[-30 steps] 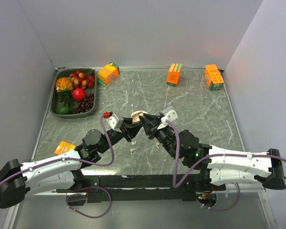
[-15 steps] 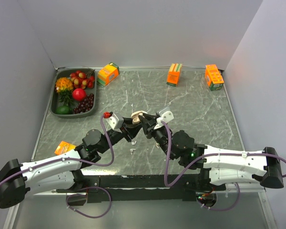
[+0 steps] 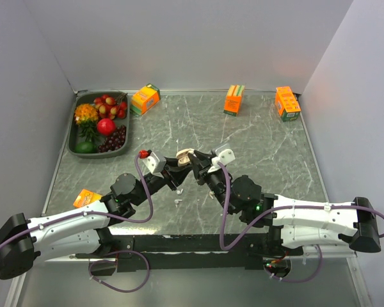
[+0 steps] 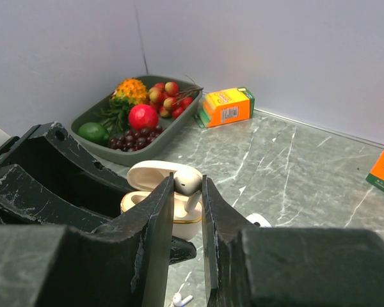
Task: Insert the wireless bluetooth earbuds into the charging case
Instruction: Place the earbud in the charging case.
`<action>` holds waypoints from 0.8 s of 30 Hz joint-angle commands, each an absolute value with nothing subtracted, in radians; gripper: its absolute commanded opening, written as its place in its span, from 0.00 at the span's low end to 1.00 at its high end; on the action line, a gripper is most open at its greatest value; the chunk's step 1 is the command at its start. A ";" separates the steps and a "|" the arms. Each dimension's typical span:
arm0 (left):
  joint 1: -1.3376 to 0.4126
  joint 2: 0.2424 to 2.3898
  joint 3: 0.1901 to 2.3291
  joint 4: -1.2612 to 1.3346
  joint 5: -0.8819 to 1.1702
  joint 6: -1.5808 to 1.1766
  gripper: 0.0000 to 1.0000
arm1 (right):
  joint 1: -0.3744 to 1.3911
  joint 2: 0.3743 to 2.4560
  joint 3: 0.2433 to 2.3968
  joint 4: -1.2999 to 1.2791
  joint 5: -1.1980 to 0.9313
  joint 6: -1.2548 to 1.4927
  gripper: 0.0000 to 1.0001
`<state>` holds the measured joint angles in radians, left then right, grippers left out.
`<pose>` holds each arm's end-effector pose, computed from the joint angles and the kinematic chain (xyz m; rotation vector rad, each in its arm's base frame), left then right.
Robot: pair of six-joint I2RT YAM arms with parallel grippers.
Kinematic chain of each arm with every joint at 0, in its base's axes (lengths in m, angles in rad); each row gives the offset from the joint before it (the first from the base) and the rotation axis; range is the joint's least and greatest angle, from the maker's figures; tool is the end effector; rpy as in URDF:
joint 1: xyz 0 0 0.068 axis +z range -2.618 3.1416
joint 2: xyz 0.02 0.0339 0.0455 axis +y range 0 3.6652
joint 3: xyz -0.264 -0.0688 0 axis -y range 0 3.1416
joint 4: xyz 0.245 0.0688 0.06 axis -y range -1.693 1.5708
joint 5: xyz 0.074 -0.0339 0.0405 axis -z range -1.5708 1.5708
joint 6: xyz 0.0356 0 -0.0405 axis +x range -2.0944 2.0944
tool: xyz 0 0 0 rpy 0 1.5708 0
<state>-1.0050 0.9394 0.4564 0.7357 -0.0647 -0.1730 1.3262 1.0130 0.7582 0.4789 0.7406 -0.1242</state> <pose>0.1172 -0.1803 0.2933 0.5051 1.2861 -0.9530 0.0791 0.2176 0.3561 -0.3831 1.3719 0.4978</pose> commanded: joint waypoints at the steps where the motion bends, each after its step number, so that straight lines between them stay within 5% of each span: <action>1: -1.009 0.925 0.469 0.785 -0.054 -0.178 0.01 | 1.333 1.012 0.755 0.496 0.750 -0.118 0.00; 24: -1.008 0.913 0.465 0.787 -0.066 -0.175 0.01 | 1.333 1.002 0.775 0.391 0.742 -0.066 0.00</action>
